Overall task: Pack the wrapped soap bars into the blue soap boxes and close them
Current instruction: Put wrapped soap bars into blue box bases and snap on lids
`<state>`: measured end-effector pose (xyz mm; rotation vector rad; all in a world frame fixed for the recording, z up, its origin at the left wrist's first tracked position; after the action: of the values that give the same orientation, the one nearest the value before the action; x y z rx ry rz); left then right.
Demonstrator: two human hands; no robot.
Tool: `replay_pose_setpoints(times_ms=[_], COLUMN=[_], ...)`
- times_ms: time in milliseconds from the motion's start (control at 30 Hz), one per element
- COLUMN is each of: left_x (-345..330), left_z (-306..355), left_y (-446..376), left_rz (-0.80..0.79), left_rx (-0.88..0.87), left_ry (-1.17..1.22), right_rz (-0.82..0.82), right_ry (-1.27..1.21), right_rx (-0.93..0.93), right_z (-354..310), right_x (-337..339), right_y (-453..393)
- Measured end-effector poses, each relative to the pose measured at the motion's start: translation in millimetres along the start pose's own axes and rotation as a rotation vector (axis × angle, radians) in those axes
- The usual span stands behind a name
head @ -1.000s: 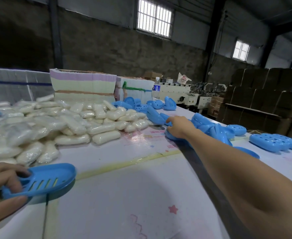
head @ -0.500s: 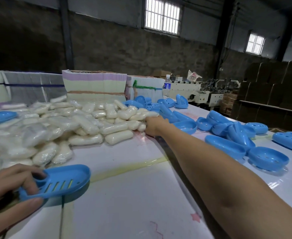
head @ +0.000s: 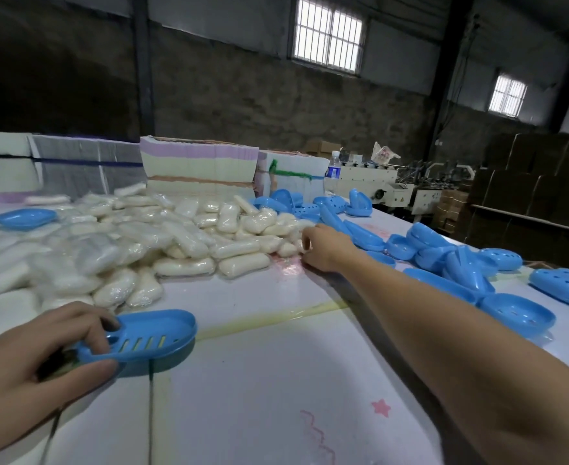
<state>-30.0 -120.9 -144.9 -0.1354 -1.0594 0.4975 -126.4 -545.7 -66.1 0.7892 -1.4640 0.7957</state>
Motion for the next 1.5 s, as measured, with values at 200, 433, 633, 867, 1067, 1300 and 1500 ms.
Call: replay_pose_setpoints(times_ms=[200,433,633,867,1067,1300,1500], left_x=[8,13,16,19,17,15,15], left_z=[21,41,46,47,48,46,44], left_y=[-7,-2,1,1,-1,-1,-1], left_rz=[0.026,-0.004,0.046,0.034,-0.024,0.01,0.029], left_rx=[0.061,0.119,0.191,0.232,0.22,0.217,0.228], left_ry=[-0.138,0.022,0.134,0.11,0.112,0.169,0.155], right_rz=[0.242,0.242,-0.148,-0.126,-0.226,-0.277,-0.192], right_ry=[-0.575,-0.832,-0.714,-0.545,-0.595,-0.704,-0.637], right_rx=[0.065,0.442,0.924,0.961,0.929,0.786,0.786], right_z=[-18,-89,-159,-185,-171,-153,-165], right_x=[2,28,38,-6,-5,-2,-8], right_y=[32,90,134,137,133,126,131])
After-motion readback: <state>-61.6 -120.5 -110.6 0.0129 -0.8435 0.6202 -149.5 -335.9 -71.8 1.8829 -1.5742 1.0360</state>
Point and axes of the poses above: each hand's wrist, its own y-axis away from the middle knuckle, its own x-axis out of the back of the hand, z = x × y, the point moved 1 cm from there along -y, towards the middle knuckle, and after that the axes turned 15 degrees about -z, right-handed, at the moved point
